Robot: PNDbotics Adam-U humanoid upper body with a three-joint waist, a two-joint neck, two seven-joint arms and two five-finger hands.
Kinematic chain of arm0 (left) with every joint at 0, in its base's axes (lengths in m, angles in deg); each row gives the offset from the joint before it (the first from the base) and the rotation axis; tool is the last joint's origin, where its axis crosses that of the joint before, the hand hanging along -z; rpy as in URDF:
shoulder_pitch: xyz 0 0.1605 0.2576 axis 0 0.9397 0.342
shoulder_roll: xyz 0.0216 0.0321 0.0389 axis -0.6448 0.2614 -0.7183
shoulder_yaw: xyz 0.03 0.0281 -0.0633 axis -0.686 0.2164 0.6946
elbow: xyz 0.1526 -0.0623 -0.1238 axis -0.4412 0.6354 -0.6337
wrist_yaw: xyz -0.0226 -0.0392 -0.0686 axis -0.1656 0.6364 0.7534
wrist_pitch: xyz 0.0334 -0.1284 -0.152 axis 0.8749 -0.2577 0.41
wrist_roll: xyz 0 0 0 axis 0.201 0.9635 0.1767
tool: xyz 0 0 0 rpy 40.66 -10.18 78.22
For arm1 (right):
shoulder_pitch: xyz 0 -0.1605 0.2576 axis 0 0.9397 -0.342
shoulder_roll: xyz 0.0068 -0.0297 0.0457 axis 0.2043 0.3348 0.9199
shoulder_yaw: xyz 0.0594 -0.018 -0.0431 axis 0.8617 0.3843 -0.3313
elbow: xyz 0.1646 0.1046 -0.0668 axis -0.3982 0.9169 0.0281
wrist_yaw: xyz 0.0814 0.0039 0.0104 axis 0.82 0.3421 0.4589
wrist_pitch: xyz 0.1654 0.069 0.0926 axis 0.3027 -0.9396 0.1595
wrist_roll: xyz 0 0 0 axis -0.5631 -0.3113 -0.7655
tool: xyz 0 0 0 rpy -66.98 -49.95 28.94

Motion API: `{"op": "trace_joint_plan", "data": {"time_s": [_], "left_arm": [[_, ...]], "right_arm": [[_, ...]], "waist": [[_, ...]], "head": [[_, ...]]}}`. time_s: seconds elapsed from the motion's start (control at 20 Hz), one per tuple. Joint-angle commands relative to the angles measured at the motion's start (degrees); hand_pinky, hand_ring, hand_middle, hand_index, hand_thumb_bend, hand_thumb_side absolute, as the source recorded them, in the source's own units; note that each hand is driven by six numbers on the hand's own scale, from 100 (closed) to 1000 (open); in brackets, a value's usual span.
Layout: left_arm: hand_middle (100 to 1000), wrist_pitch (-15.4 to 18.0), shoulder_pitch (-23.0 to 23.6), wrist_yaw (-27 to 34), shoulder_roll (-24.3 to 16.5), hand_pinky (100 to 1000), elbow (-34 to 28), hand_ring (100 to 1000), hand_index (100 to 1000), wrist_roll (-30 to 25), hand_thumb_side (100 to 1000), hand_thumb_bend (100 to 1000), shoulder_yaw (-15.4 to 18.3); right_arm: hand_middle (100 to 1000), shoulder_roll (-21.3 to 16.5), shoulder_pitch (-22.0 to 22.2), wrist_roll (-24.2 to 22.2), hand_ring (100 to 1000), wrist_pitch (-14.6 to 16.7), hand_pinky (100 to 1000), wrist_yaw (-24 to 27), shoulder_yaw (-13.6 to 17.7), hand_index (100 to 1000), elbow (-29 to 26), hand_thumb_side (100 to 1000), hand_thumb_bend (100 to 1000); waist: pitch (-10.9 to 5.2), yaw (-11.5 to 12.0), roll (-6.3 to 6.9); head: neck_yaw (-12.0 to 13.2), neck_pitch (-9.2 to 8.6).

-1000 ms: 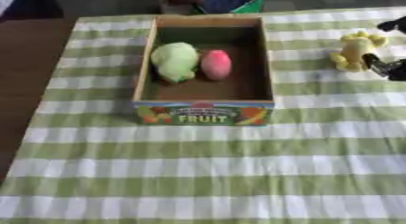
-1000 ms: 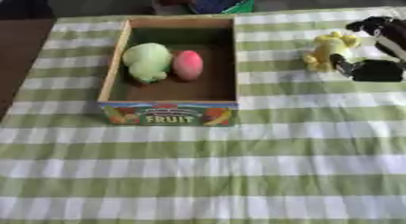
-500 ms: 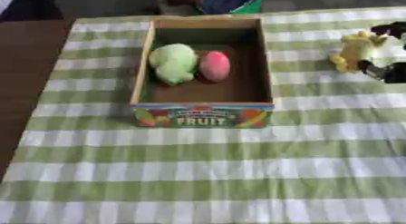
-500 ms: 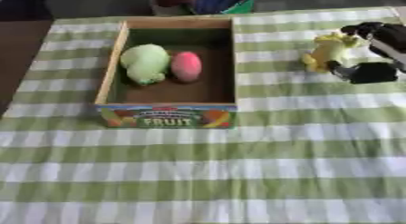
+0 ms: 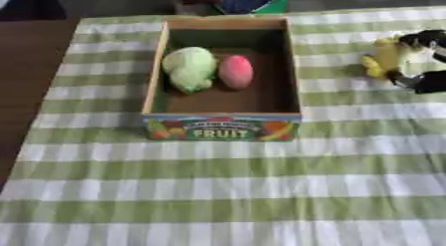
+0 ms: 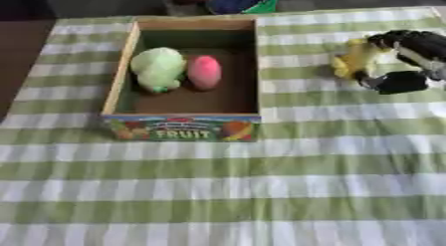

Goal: Pick up objects on the table and place them in the box.

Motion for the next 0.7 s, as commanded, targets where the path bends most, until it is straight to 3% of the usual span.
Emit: {"op": "trace_joint_plan", "data": {"time_s": [0.05,0.4,0.7], "left_arm": [[792,0.07,-0.56,0.03,-1.12,529,-0.94,787,942,-0.13,907,100,0.14],[792,0.14,-0.72,0.09,-1.19,529,-0.94,786,942,-0.12,906,100,0.10],[792,0.14,-0.87,0.15,-1.17,529,-0.94,785,942,-0.03,903,100,0.11]], "right_arm": [[876,-0.67,-1.28,-0.26,915,0.73,896,-1.70,-0.32,1000,1.00,694,267],[852,-0.17,-2.23,-1.16,908,2.11,886,-4.86,-1.15,981,3.39,685,249],[781,0.49,-2.60,1.28,885,1.65,865,-7.15,-1.49,907,4.63,615,152]], "waist": [[-0.87,0.11,-0.17],[-0.58,0.15,-0.47],[-0.51,0.31,-0.66]], "head": [[-0.16,-0.47],[0.05,-0.26],[0.03,-0.27]]}}
